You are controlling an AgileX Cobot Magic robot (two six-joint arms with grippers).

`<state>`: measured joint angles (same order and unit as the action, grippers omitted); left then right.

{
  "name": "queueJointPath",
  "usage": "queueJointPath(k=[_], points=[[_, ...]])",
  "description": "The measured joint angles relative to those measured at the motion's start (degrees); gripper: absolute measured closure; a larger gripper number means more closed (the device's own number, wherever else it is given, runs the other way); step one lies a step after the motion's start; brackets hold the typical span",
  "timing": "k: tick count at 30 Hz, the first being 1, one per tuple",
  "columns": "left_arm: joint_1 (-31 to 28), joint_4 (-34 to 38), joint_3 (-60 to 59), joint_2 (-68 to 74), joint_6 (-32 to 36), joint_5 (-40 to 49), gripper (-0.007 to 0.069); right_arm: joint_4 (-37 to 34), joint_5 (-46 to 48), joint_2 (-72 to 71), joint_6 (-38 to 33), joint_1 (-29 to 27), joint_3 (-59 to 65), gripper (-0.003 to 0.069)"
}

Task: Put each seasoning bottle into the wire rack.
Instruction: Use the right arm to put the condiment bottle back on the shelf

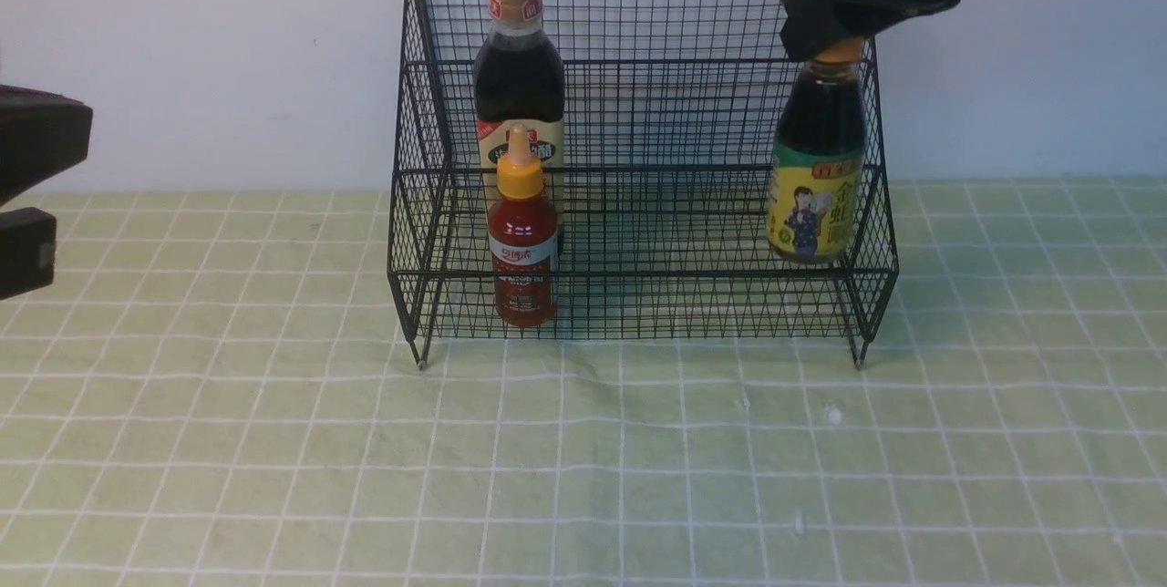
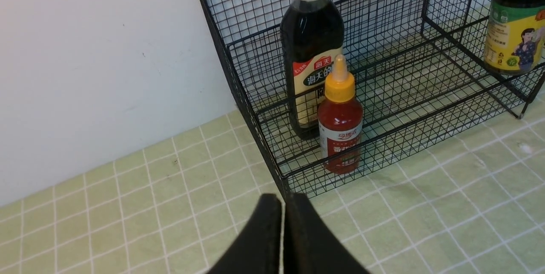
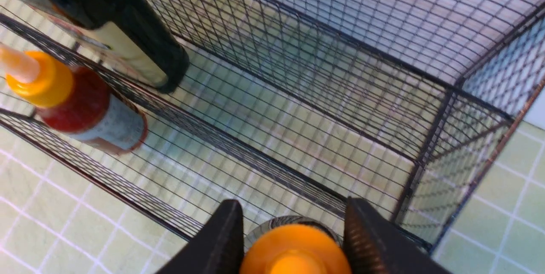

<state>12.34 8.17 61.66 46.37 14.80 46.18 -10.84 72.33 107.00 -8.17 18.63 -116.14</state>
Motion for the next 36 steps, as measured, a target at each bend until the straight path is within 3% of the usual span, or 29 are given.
queueJointPath(k=[8,23,36], points=[[0.0,-0.1,0.0,0.0,0.0,0.0,0.0631,-3.5,-0.9,1.4,-2.4,0.0,0.1,0.0375],[0.0,-0.1,0.0,0.0,0.0,0.1,0.0631,1.3,-5.6,2.6,-2.5,0.7,0.5,0.0376],[0.0,-0.2,0.0,0.0,0.0,0.1,0.0631,3.1,-2.2,2.6,-2.5,2.4,0.5,0.0376]])
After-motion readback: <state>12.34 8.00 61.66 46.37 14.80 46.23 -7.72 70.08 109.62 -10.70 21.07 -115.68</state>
